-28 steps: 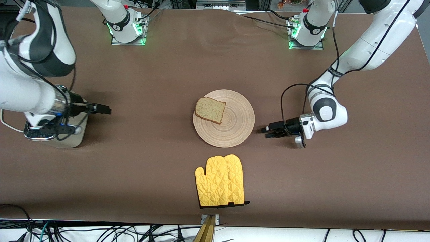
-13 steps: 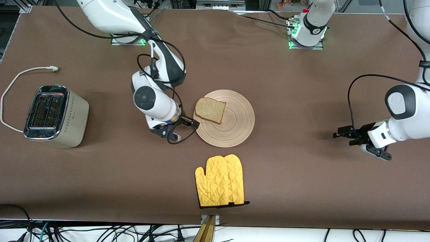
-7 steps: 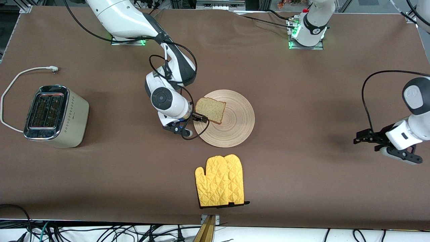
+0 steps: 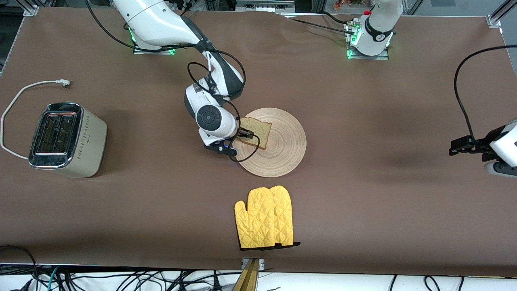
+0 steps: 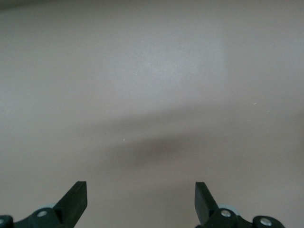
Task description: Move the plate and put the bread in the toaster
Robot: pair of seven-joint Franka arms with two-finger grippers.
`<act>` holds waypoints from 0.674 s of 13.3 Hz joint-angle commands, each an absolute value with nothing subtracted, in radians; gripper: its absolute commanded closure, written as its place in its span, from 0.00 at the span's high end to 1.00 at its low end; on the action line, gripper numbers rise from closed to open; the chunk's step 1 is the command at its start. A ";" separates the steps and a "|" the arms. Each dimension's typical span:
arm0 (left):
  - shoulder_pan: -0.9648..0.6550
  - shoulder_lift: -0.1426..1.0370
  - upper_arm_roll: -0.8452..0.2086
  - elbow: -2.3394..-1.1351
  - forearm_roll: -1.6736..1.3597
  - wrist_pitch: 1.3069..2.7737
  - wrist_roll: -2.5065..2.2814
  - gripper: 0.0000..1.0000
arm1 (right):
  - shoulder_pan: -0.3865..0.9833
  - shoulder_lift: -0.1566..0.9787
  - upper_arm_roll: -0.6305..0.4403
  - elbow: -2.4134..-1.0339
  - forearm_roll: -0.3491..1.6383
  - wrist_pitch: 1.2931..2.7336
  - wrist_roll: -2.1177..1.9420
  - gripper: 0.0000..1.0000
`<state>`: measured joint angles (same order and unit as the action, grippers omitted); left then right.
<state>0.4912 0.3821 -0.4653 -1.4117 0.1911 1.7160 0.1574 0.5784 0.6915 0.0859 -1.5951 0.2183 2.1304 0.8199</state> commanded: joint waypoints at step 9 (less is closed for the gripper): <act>0.102 0.172 -0.143 -1.516 0.109 1.680 0.106 1.00 | 0.600 0.689 0.081 -1.595 0.225 2.091 0.868 0.31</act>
<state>0.1940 0.2816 -0.2261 -1.3958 0.1422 1.6807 0.1176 0.5915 0.6913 0.0860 -1.5944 0.2195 2.1044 0.8514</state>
